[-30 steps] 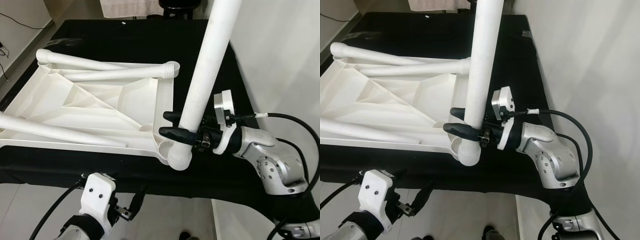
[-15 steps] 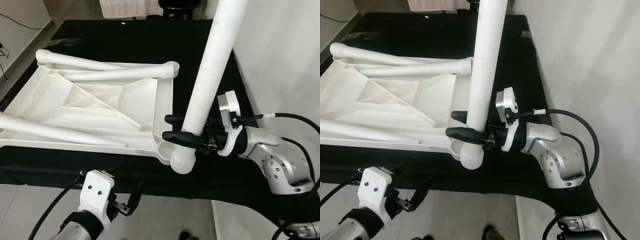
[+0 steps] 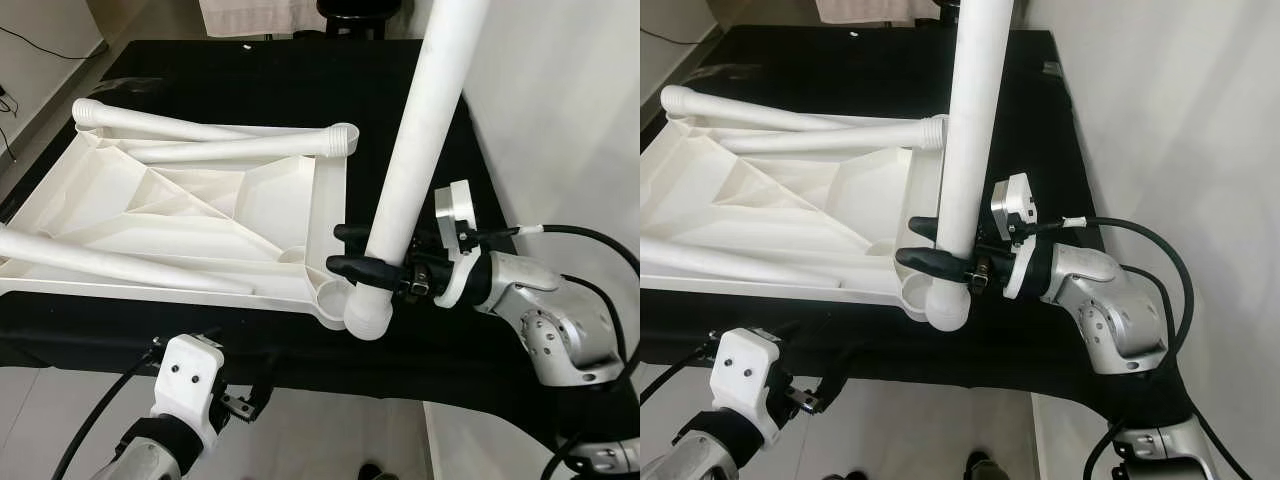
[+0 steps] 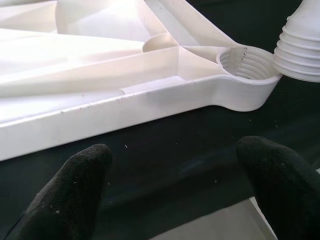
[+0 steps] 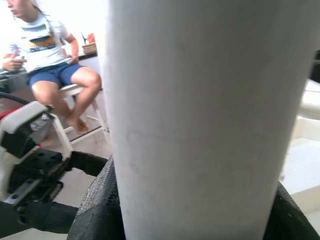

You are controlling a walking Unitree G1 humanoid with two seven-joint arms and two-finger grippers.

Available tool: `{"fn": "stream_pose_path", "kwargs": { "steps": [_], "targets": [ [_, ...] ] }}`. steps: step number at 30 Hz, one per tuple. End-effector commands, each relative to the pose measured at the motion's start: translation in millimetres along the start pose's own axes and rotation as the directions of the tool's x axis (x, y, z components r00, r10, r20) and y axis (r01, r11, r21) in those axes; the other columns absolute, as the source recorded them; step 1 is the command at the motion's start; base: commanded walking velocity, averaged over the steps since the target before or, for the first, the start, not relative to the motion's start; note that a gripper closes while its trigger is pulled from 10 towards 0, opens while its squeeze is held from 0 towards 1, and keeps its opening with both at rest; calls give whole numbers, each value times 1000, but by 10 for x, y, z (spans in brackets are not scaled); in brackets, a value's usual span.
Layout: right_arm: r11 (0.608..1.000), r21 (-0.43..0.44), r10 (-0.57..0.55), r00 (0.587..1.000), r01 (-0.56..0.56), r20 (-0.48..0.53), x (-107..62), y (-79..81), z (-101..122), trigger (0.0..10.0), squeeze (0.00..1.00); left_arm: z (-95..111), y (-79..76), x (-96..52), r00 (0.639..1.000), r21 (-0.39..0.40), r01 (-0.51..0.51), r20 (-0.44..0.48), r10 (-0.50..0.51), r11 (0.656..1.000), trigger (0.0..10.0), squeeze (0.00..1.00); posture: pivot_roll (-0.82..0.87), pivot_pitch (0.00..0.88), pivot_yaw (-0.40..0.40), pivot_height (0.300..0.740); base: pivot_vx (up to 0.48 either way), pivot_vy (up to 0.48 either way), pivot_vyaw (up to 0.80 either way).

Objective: Building children table

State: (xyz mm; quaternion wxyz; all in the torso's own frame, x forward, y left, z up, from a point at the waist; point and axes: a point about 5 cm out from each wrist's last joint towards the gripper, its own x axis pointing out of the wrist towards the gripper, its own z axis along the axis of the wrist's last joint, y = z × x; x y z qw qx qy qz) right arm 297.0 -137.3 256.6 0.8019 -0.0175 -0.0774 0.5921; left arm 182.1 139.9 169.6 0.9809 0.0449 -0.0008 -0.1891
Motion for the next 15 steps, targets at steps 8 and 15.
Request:
{"fn": "stream_pose_path", "kwargs": {
  "steps": [8, 15],
  "targets": [
    [995, -9, -98, 994, 98, 57, 75, -100, 42, 10000, 0, -63, 25, 19, 999, 10, -28, -24, 28, 1000, 10000, 0, -35, 243, -8, 740, 0, 0, 0],
    [991, 6, -132, 989, 132, 62, 139, -111, 12, 10000, 0, -45, 15, 18, 999, 21, -29, -16, 30, 999, 10000, 0, -33, 248, -11, 740, 0, 0, 0]
  ]
}}
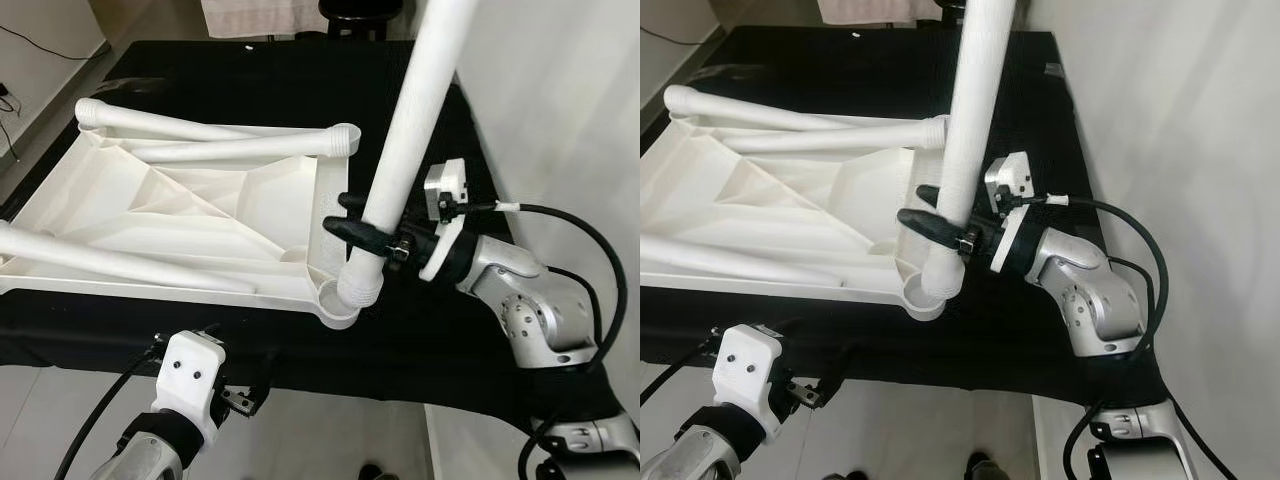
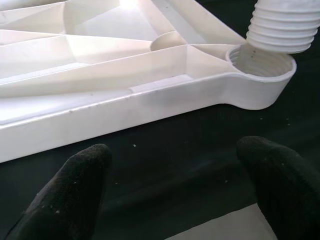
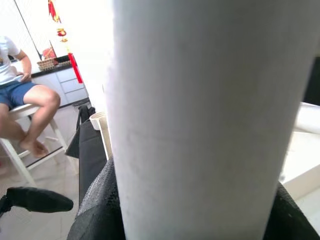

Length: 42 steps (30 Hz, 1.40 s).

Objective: Building children table

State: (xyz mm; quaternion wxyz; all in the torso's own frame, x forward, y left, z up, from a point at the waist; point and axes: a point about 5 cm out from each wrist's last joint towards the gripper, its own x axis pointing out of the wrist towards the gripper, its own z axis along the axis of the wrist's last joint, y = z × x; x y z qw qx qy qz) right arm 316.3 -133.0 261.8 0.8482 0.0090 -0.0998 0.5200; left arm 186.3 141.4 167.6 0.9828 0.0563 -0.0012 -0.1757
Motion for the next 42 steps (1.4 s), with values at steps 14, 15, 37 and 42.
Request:
{"fn": "stream_pose_path", "kwargs": {
  "steps": [14, 15, 37, 42],
  "targets": [
    [982, 32, 184, 983, -184, -5, 44, 322, -40, 10000, 0, 7, 32, 18, 1000, 4, -31, 3, 30, 1000, 10000, 0, -40, 265, -8, 740, 0, 0, 0],
    [983, 35, 181, 984, -181, -1, 63, 337, -48, 10000, 0, 2, 35, 18, 1000, -1, -30, 1, 30, 1000, 10000, 0, -39, 266, -6, 740, 0, 0, 0],
    [998, -12, 67, 998, -67, -7, 23, 157, 25, 10000, 0, 15, -9, -9, 1000, 43, 14, -10, -14, 999, 10000, 0, -21, 270, 0, 740, 0, 0, 0],
    [984, -11, 178, 983, -178, -40, -74, 236, 35, 10000, 0, 11, -81, -97, 997, 44, 67, -35, -65, 997, 10000, 0, -21, 275, -5, 740, 0, 0, 0]
  ]
}}
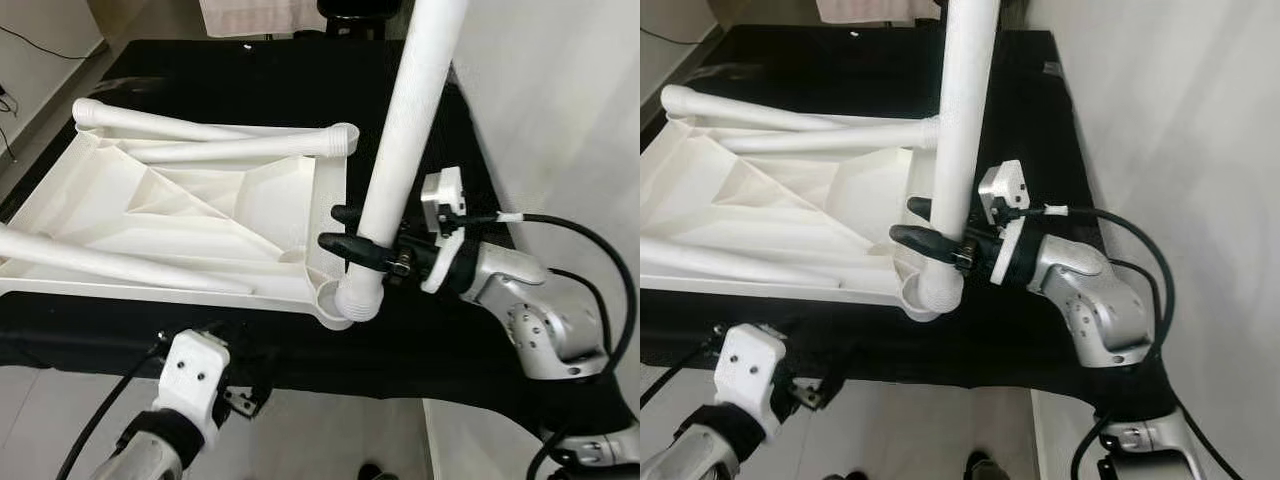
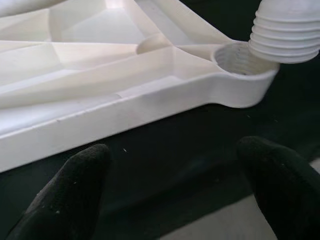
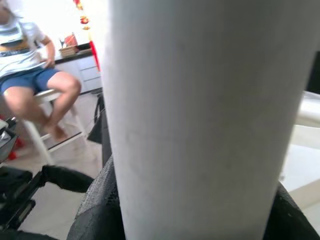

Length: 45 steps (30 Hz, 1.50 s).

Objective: Building children table

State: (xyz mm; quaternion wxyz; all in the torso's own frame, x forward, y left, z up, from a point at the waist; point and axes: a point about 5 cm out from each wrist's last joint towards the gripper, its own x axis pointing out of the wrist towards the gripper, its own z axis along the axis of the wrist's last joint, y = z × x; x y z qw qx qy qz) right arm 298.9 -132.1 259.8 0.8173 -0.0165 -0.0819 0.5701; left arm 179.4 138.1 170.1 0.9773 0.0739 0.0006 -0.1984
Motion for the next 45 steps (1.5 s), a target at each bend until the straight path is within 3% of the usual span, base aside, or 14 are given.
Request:
{"fn": "stream_pose_path", "kwargs": {
  "steps": [1, 9, 12, 20, 40, 45],
  "targets": [
    [997, -3, 72, 997, -72, 8, -5, 85, 31, 10000, 0, -27, -51, -68, 999, 8, 23, -35, -23, 1000, 10000, 0, -20, 276, -10, 740, 0, 0, 0],
    [1000, -23, 18, 1000, -17, 18, 46, 27, 20, 10000, 0, -52, -51, -96, 999, 33, -17, -44, 18, 999, 10000, 0, -30, 273, -10, 740, 0, 0, 0],
    [995, -27, -90, 995, 92, 44, 77, -82, 28, 10000, 0, -74, -39, -98, 998, 29, -25, -48, 26, 999, 10000, 0, -30, 270, -2, 740, 0, 0, 0],
    [985, -30, -166, 984, 168, 61, 96, -157, 29, 10000, 0, -102, 3, -79, 998, 7, -49, -48, 49, 999, 10000, 0, -28, 269, 1, 740, 0, 0, 0],
    [969, -69, -235, 971, 237, 39, 152, -223, 2, 10000, 0, -104, 10, -39, 998, -13, -49, -35, 48, 999, 10000, 0, -25, 271, -6, 740, 0, 0, 0],
    [975, -72, -210, 977, 212, 30, 170, -197, -12, 10000, 0, -102, 8, -33, 998, -15, -46, -33, 45, 999, 10000, 0, -23, 273, -8, 740, 0, 0, 0]
  ]
}}
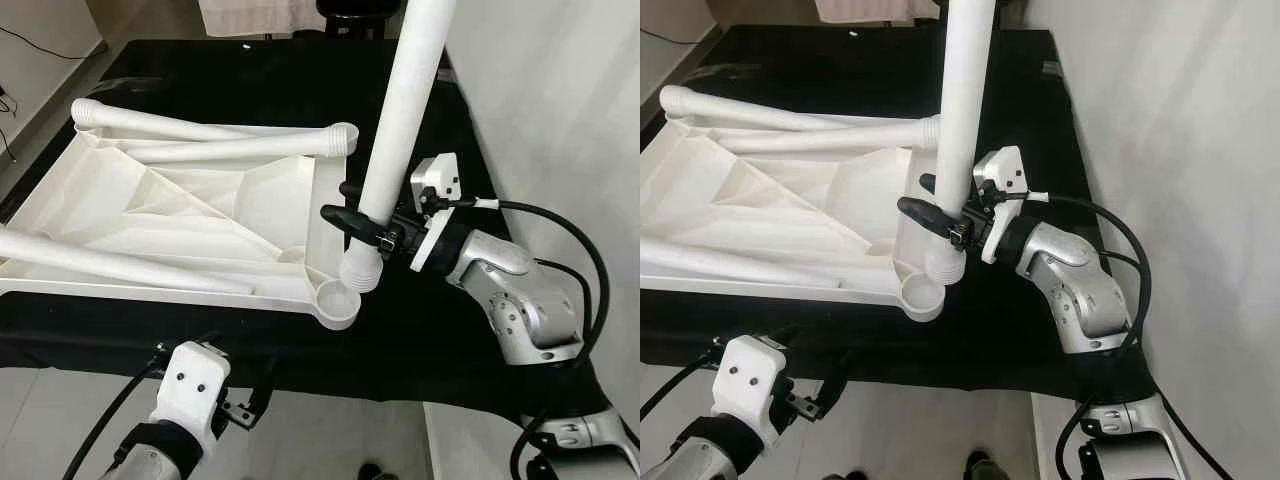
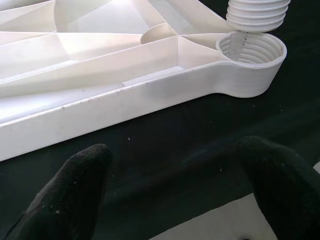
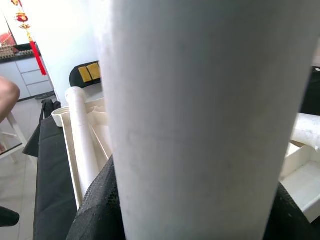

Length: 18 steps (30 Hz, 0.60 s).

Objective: Building children table

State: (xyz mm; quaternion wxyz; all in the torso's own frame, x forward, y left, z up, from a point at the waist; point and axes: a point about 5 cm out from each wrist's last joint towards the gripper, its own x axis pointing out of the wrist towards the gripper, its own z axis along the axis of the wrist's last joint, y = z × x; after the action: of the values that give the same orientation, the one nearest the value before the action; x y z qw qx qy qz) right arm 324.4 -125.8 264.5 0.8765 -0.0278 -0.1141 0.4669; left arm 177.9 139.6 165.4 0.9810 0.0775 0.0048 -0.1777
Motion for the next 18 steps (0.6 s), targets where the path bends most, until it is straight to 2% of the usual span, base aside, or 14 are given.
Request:
{"fn": "stream_pose_path", "kwargs": {
  "steps": [1, 4, 9, 12, 18],
  "targets": [
    [1000, -4, 23, 1000, -23, -4, 14, 29, -13, 10000, 0, -54, 7, -13, 1000, -20, -4, -21, 4, 1000, 10000, 0, -23, 273, -8, 740, 0, 0, 0],
    [993, 0, 118, 993, -118, 10, 10, 119, 17, 10000, 0, -51, 9, -13, 1000, -21, -5, -20, 5, 1000, 10000, 0, -21, 275, -9, 740, 0, 0, 0],
    [985, -1, 175, 984, -175, 16, 13, 162, 36, 10000, 0, -48, 10, -13, 1000, -20, -5, -19, 5, 1000, 10000, 0, -19, 279, -10, 740, 0, 0, 0],
    [944, -4, 331, 944, -331, -8, 12, 260, 39, 10000, 0, -39, 2, -21, 1000, -19, -2, -18, 1, 1000, 10000, 0, -11, 284, -14, 740, 0, 0, 0],
    [914, 1, 406, 913, -406, -34, 23, 254, 19, 10000, 0, -27, -7, -42, 1000, -19, 2, -20, -2, 1000, 10000, 0, 6, 295, -5, 740, 0, 0, 0]
  ]
}}
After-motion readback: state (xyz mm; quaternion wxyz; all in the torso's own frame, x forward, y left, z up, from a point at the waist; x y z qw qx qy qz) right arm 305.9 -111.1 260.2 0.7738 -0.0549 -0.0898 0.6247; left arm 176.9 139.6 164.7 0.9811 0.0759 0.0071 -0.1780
